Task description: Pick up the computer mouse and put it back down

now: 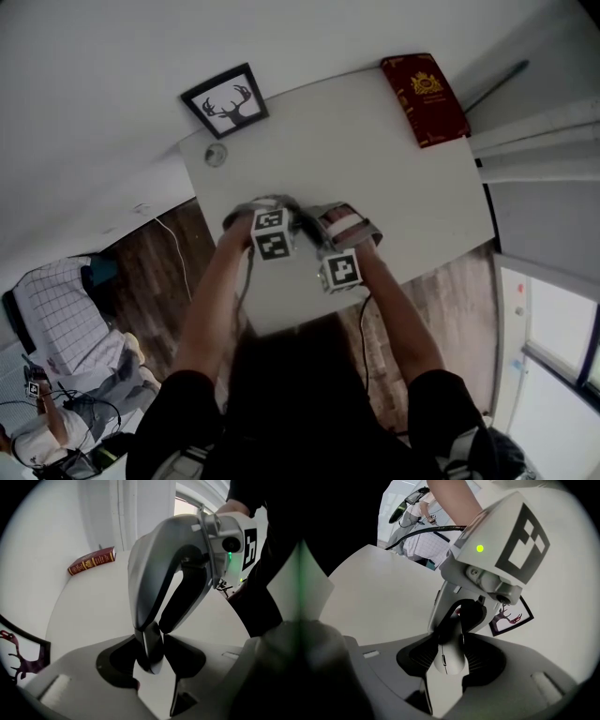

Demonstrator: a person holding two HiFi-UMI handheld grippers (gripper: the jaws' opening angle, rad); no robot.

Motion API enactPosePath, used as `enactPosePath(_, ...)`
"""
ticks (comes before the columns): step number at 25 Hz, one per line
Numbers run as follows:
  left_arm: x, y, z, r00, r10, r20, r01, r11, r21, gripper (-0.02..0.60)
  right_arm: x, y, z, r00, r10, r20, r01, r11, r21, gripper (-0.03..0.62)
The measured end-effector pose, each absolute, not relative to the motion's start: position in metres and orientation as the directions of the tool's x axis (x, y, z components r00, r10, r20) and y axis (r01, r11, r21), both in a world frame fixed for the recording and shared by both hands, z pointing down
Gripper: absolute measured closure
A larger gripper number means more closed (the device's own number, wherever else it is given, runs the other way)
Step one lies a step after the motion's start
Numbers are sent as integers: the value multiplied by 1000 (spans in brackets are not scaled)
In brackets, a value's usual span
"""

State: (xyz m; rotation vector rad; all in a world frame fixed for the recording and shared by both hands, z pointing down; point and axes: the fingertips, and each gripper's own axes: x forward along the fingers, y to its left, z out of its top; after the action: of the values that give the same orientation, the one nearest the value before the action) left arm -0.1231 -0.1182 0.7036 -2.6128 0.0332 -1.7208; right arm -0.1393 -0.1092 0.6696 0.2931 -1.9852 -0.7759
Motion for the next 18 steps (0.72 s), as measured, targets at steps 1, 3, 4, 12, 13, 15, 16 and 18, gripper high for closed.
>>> enactPosePath(1,-124,-118,704,396,-28,918,-13,-1000,-25,412,-139,-109,669,-519,-497,696,109,769,630,409)
enactPosePath(3,-124,-118,703,398,-33,917,-18,-999,-28,423,-137,-107,670,-521,-497,694,101,771,628,402)
enactPosePath(4,-125,-117,703,400,-32,916,-23,-999,-25,426,-136,-106,669,-524,-499,690,89,773,628,395)
enactPosePath(12,-120,-125,686,494,-138,859,-155,-986,-69,440,-120,-123,623,-562,-603,566,-255,777,575,489)
enactPosePath(13,-119,-125,681,508,-151,848,-176,-982,-70,440,-114,-126,614,-560,-627,542,-316,766,559,500)
enactPosePath(15,-117,-126,672,532,-185,826,-214,-974,-80,440,-101,-133,597,-544,-681,491,-432,728,532,554)
enactPosePath(16,-116,-128,668,541,-205,816,-233,-968,-89,440,-93,-137,589,-531,-707,468,-487,706,514,570)
enactPosePath(18,-114,-131,660,553,-249,795,-270,-956,-112,442,-78,-143,578,-497,-750,436,-586,661,468,579)
